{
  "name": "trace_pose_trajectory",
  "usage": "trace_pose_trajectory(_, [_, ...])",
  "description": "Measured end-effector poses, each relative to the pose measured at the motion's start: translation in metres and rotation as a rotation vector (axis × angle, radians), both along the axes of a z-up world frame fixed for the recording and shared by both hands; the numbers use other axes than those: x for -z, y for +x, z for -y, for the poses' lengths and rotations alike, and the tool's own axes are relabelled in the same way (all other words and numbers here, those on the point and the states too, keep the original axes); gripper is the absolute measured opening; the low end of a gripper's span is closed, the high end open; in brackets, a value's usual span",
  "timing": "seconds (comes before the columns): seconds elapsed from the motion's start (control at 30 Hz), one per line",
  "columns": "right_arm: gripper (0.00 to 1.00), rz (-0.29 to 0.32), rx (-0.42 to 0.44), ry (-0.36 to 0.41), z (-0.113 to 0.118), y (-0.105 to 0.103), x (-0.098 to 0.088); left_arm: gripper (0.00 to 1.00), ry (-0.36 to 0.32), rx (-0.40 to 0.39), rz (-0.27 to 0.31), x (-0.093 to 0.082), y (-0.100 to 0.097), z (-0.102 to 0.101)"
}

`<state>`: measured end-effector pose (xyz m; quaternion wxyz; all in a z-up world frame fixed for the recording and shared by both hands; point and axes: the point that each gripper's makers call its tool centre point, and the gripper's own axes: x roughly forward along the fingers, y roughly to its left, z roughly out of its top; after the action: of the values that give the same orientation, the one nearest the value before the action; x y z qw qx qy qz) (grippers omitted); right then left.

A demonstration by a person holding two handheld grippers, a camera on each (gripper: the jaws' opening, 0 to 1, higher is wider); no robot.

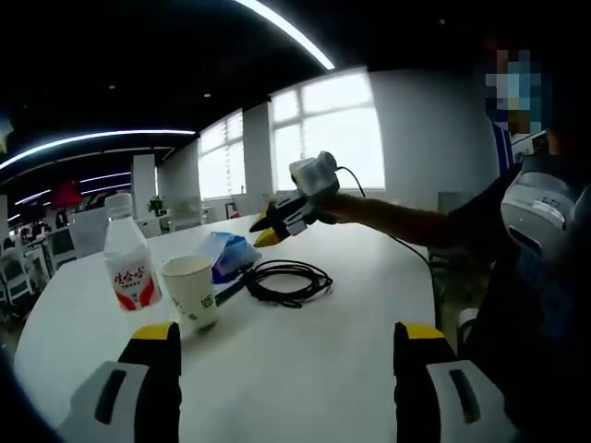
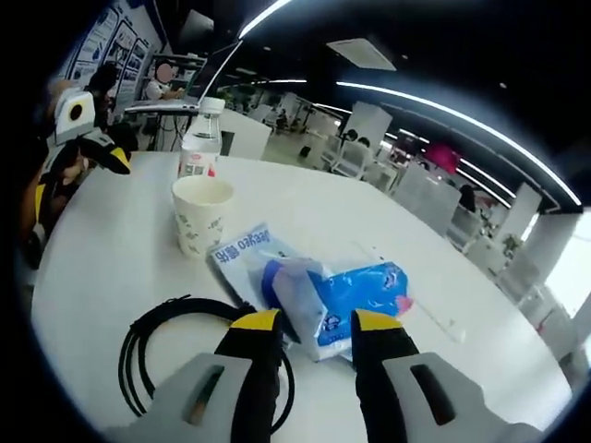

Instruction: Arrange the tabletop items into an orderly group along one side of the table until the central work area is clear of visible clutter.

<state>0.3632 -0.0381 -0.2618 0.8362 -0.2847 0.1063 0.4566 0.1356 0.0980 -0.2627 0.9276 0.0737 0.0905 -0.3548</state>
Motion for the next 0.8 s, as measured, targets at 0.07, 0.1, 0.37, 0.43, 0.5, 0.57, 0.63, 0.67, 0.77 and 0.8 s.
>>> trace_pose_trajectory(0.07, [0.25, 0.000, 0.005, 0.003, -0.001, 0.002, 0.000, 0.95, 0.000, -0.002, -0.002, 0.000, 0.000, -0.001])
trace_pose_trajectory(0.1, [0.25, -0.001, 0.005, 0.005, -0.002, 0.002, 0.001, 0.95, 0.000, -0.003, -0.001, 0.000, 0.000, -0.001])
trace_pose_trajectory(0.37, [0.23, -0.037, 0.018, 0.021, -0.011, 0.008, 0.009, 0.95, -0.006, -0.003, 0.002, -0.001, -0.001, -0.001])
trace_pose_trajectory(0.43, [0.21, -0.037, 0.021, 0.023, -0.011, 0.007, 0.011, 0.95, -0.003, -0.002, 0.000, -0.001, -0.002, -0.002])
trace_pose_trajectory(0.5, [0.20, -0.047, 0.027, 0.026, -0.011, 0.008, 0.014, 0.95, -0.002, -0.003, -0.001, 0.000, -0.003, -0.003])
trace_pose_trajectory(0.57, [0.18, -0.052, 0.027, 0.023, -0.011, 0.009, 0.018, 0.95, -0.004, -0.007, -0.001, 0.000, -0.004, -0.004])
trace_pose_trajectory(0.63, [0.13, -0.054, 0.030, 0.015, -0.010, 0.012, 0.021, 0.95, -0.005, -0.011, -0.002, 0.000, -0.004, -0.006])
trace_pose_trajectory(0.67, [0.12, -0.057, 0.030, 0.015, -0.009, 0.012, 0.022, 0.95, -0.005, -0.011, -0.002, 0.000, -0.004, -0.007])
trace_pose_trajectory(0.77, [0.08, -0.054, 0.033, 0.011, -0.007, 0.014, 0.024, 0.96, -0.005, -0.013, -0.005, 0.000, -0.005, -0.009])
trace_pose_trajectory(0.8, [0.07, -0.052, 0.034, 0.011, -0.007, 0.014, 0.024, 0.96, -0.005, -0.015, -0.006, 0.000, -0.004, -0.010])
